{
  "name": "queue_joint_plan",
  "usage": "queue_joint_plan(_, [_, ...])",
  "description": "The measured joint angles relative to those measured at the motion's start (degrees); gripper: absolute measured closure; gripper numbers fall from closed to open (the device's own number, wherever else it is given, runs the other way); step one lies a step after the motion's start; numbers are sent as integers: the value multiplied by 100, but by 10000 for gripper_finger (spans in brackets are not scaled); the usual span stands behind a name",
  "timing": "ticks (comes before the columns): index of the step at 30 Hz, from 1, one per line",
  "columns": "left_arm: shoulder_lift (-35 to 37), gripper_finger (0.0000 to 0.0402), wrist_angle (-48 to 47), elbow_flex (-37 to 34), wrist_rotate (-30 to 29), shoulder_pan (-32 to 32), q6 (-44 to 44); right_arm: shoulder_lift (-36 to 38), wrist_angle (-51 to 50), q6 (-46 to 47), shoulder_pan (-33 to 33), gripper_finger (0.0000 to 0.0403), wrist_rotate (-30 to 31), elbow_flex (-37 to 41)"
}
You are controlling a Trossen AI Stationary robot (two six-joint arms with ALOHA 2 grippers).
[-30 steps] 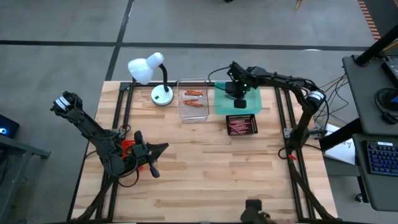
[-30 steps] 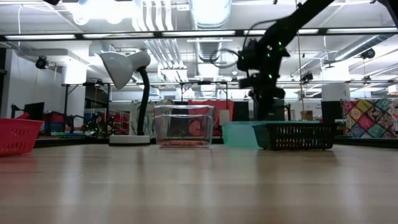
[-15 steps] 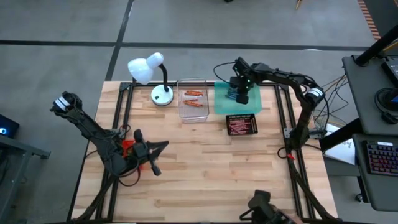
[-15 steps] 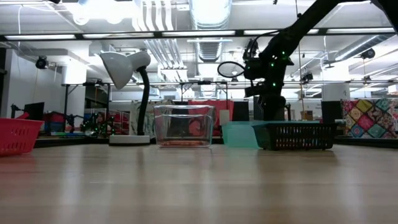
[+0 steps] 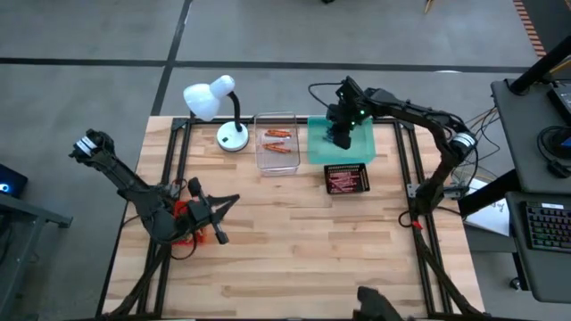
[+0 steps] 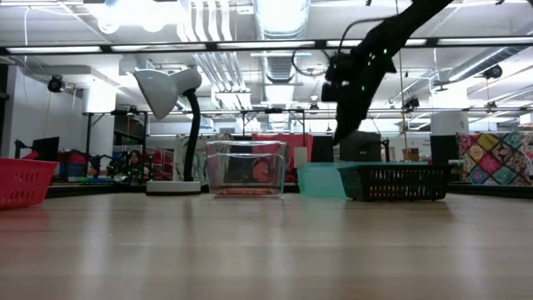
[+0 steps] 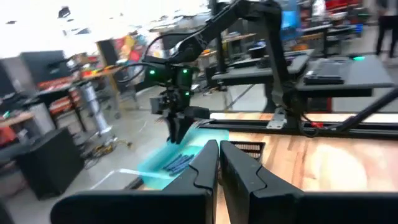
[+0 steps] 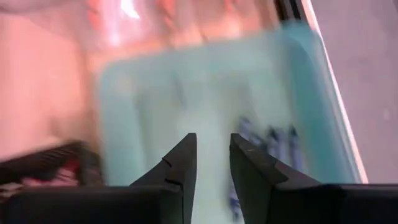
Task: Sort crayons
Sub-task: Return to Home Position
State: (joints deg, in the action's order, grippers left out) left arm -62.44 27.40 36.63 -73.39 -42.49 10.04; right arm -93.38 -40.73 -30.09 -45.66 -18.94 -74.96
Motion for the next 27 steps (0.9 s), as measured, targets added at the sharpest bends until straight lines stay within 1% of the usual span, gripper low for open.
queue_joint_plan(2, [193, 402, -59, -70, 416, 86, 168, 216, 90, 63, 165, 325, -244, 64])
queue_joint_plan(4, [383, 402, -230, -142, 1067, 232, 213, 471, 352, 105, 380, 331, -529, 197])
queue_joint_plan(6, [575, 402, -505, -204, 1551, 421, 214, 778, 807, 205, 666, 335, -616, 454])
queue_joint_plan(7, [683, 402, -635, -241, 1655, 515, 213, 931, 1077, 248, 817, 337, -618, 610])
queue_joint_plan(9, [907, 402, -923, -341, 1713, 686, 201, 1254, 1646, 314, 1135, 339, -618, 982])
queue_joint_plan(12, [1331, 402, -1110, -585, 1805, 929, 140, 1707, 2497, 324, 1595, 339, -619, 1578])
queue_joint_plan(16, [2024, 402, -1133, -1075, 2465, 1179, 77, 2224, 3350, 369, 2024, 339, -627, 2340])
queue_joint_plan(18, [2391, 402, -1125, -1321, 2675, 1284, -14, 2443, 3576, 455, 2142, 339, -629, 2650])
queue_joint_plan(23, [3347, 402, -1124, -1899, 2705, 1352, -50, 2943, 3694, 544, 2217, 339, -656, 3224])
queue_joint_plan(27, [4126, 402, -1111, -2214, 2705, 1362, -47, 3359, 3716, 611, 2215, 339, -692, 3576])
